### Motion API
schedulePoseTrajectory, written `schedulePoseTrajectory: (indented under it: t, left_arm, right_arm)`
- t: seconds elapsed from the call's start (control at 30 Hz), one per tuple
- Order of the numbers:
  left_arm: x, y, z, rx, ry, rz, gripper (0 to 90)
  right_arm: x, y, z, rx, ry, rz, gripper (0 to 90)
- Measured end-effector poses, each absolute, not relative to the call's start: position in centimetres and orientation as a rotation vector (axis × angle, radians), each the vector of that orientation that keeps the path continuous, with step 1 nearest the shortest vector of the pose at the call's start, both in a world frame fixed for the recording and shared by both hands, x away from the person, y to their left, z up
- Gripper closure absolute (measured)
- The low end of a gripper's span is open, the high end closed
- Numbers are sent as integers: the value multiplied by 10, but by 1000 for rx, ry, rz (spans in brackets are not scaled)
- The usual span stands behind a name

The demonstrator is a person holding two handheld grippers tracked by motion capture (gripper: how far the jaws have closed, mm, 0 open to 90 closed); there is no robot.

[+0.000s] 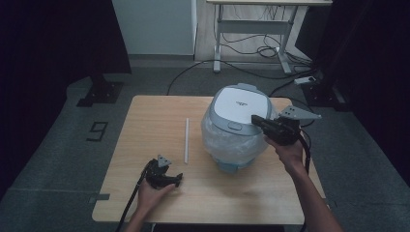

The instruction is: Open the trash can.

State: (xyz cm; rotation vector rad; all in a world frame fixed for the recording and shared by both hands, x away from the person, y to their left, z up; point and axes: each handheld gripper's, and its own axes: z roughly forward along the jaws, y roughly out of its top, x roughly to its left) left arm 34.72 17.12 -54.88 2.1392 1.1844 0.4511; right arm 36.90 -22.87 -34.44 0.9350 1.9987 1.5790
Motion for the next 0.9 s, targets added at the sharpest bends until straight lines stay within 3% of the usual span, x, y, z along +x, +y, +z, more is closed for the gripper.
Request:
schedulePoseTrajectory:
  t: [0.9]
  left_arm:
    - [347,171,-549,2139,1184,452,94]
  right_arm:
    - [369,-198,-346,852,2097,1612,900]
